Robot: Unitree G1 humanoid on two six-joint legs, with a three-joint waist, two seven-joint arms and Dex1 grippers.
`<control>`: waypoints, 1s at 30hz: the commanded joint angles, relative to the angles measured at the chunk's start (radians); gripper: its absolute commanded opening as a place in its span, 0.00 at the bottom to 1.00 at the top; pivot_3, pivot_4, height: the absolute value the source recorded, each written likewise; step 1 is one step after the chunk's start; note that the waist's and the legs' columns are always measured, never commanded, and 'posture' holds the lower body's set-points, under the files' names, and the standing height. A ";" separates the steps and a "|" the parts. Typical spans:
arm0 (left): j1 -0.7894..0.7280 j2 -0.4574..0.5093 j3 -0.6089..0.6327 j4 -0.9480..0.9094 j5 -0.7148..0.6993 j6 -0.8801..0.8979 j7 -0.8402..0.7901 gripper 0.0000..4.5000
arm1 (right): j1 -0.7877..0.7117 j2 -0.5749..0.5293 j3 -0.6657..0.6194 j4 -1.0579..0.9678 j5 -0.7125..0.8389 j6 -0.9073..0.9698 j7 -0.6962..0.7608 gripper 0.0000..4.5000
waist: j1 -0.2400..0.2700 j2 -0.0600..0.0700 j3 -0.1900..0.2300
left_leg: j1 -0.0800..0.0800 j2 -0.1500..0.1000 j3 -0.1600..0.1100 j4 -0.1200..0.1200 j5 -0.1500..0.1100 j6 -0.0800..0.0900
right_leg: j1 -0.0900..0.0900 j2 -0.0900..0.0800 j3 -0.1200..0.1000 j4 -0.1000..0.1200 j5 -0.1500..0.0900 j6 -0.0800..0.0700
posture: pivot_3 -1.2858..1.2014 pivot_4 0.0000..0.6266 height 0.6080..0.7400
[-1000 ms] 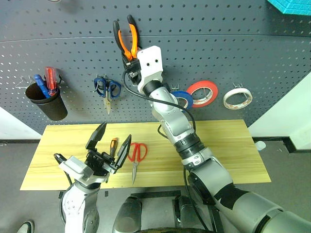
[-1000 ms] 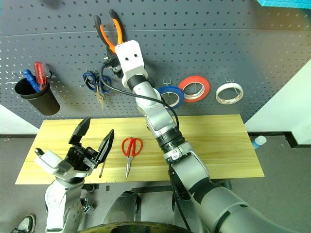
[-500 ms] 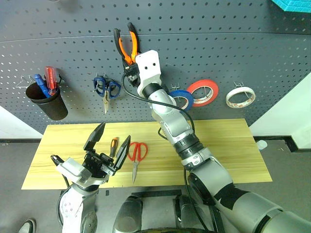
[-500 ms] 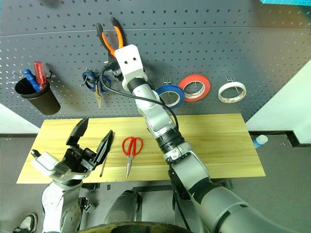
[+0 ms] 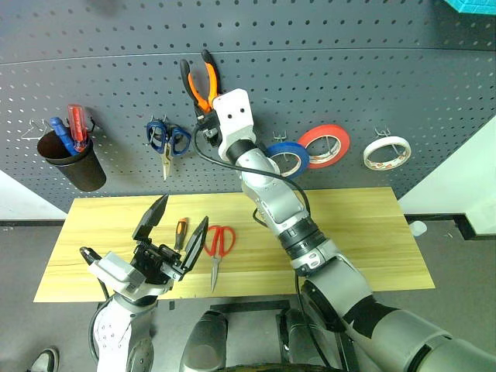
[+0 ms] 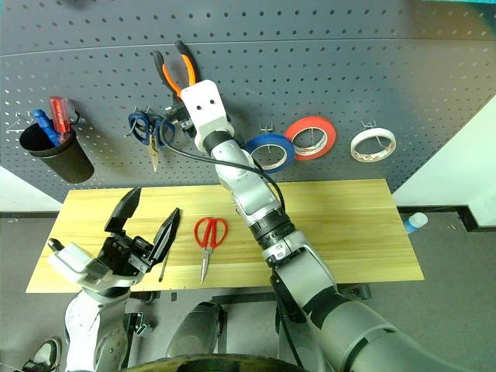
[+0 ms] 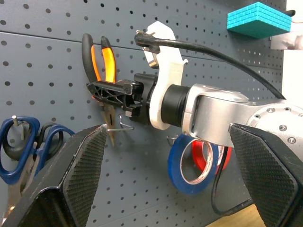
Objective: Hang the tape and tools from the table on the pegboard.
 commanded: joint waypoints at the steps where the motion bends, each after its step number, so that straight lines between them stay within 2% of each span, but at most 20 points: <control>1: 0.000 0.005 -0.003 -0.029 -0.013 -0.007 0.000 0.96 | 0.080 0.100 0.005 -0.060 0.012 0.017 -0.006 0.47 | 0.000 0.000 0.001 | 0.000 0.000 0.000 0.000 0.000 0.000 | 0.000 0.000 0.000 0.000 0.000 0.000 | 0.66 0.29 1.00; 2: -0.001 0.006 -0.003 -0.028 -0.013 -0.007 0.000 0.96 | 0.081 0.100 0.007 -0.063 0.015 0.024 -0.005 0.47 | 0.000 0.000 0.001 | 0.000 0.000 0.000 0.000 0.000 0.000 | -0.001 0.000 0.000 0.000 0.000 0.000 | 0.66 0.29 1.00; 8: -0.009 0.007 -0.001 -0.020 -0.015 -0.008 -0.002 0.96 | 0.085 0.092 0.016 -0.072 0.023 0.038 -0.003 0.89 | -0.001 0.000 0.001 | -0.001 0.000 0.000 -0.001 0.000 0.000 | -0.002 0.000 0.000 0.000 -0.001 0.000 | 0.65 0.29 1.00; 10: -0.013 0.006 -0.002 -0.018 -0.014 -0.008 -0.002 0.96 | 0.086 0.087 0.018 -0.075 0.024 0.042 -0.005 0.99 | 0.000 0.000 0.001 | -0.001 0.000 0.000 -0.001 0.000 0.000 | -0.002 0.000 0.000 0.000 -0.001 0.000 | 0.65 0.29 1.00; 16: -0.024 0.005 -0.001 -0.001 -0.016 -0.013 -0.011 0.96 | 0.104 0.078 0.030 -0.099 0.023 0.056 -0.006 0.99 | 0.001 0.000 0.001 | -0.001 0.000 0.000 -0.001 0.000 0.000 | -0.002 0.000 0.000 0.000 -0.001 0.000 | 0.65 0.28 1.00; 20: -0.035 0.004 0.000 0.013 -0.015 -0.018 -0.018 0.96 | 0.146 0.064 0.043 -0.169 0.021 0.087 0.003 0.99 | 0.002 -0.001 0.001 | -0.002 0.000 0.000 -0.001 0.000 0.000 | -0.001 0.000 0.000 -0.002 -0.001 0.001 | 0.65 0.26 1.00; 23: -0.050 0.003 0.002 0.027 -0.015 -0.022 -0.023 0.96 | 0.201 0.045 0.056 -0.255 0.013 0.126 0.017 0.99 | 0.000 -0.001 0.001 | -0.012 0.000 0.000 -0.001 0.000 0.000 | -0.011 0.000 0.000 -0.001 -0.001 0.001 | 0.65 0.26 1.00; 30: -0.080 0.000 0.002 0.054 -0.018 -0.031 -0.031 0.96 | 0.301 0.022 0.069 -0.416 0.002 0.224 0.029 0.99 | 0.004 -0.001 0.000 | -0.013 0.000 -0.001 -0.001 0.000 0.000 | -0.012 -0.001 -0.001 -0.002 -0.001 0.001 | 0.65 0.23 1.00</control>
